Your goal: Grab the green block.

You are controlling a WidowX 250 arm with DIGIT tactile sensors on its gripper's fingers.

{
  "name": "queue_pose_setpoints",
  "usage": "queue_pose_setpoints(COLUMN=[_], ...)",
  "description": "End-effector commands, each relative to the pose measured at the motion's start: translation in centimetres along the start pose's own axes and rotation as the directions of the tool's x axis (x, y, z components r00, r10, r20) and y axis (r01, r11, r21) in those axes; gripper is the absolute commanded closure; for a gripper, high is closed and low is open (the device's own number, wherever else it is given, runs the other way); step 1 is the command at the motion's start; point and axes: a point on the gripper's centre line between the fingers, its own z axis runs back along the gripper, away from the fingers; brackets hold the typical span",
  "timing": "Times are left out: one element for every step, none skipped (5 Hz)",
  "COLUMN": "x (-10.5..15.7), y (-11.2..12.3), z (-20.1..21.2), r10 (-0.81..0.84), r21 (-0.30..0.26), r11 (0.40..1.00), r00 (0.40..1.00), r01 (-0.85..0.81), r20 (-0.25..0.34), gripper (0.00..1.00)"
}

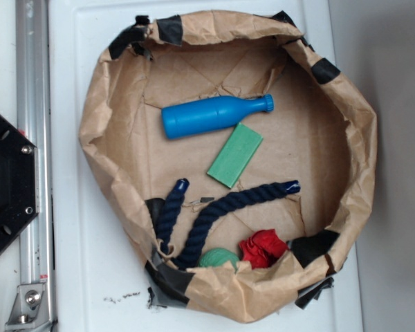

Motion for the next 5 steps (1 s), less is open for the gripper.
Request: queue_pose_setpoints(x=[0.0, 3.7, 5.8, 8.4, 10.1], y=[0.0, 2.7, 4.3, 4.3, 3.8], z=[0.0, -3.9, -6.2, -9.1, -12.6], r10=[0.0, 0.111, 0.302, 0.528, 0.722], r21=[0.0, 0.03, 0.048, -0.025, -0.06], r11=[1.0, 0.994, 0.953, 0.849, 0.691], r00=[1.0, 0.988, 0.951, 0.849, 0.692], r01=[0.0, -0.108, -0.299, -0.528, -0.721], r20=[0.0, -0.112, -0.068, -0.02, 0.003], gripper=[0.0, 0.0, 0.0, 0.0, 0.0])
